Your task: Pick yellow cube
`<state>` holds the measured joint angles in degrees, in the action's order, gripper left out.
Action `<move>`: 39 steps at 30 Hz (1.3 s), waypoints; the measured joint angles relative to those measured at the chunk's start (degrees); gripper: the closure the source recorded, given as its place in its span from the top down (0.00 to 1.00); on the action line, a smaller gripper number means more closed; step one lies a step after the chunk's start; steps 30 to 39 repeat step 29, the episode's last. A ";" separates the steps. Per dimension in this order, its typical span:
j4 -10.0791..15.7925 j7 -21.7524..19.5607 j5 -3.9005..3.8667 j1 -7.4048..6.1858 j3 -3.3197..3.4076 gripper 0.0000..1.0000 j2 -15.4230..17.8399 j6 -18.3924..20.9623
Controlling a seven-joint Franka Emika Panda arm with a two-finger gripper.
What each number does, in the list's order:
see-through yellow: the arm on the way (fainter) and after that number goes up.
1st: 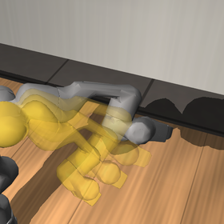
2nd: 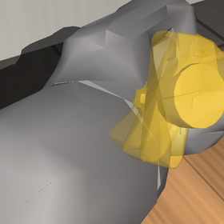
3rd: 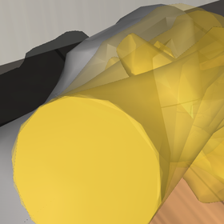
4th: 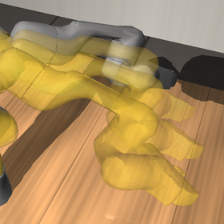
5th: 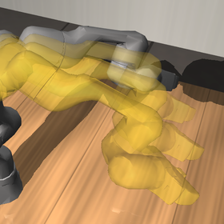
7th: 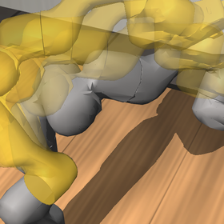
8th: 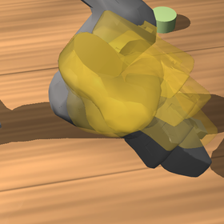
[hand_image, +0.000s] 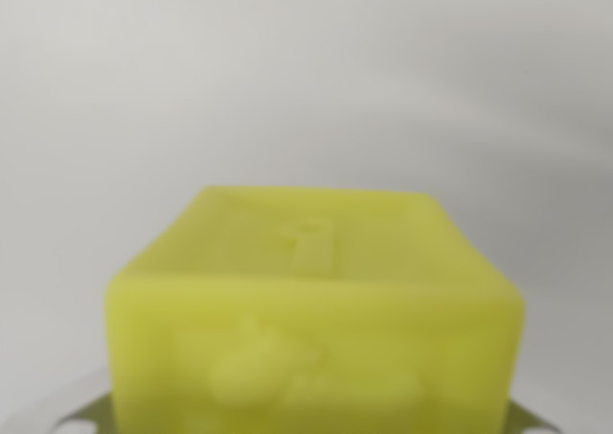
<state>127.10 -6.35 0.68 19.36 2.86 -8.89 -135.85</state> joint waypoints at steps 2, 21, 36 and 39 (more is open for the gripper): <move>-0.19 -0.03 -0.04 0.00 0.00 0.00 0.49 0.70; -2.55 -0.25 -0.36 0.01 0.00 0.00 4.67 7.21; -2.82 -0.27 -0.38 0.01 0.00 0.00 5.01 7.82; -2.82 -0.27 -0.38 0.01 0.00 0.00 5.01 7.82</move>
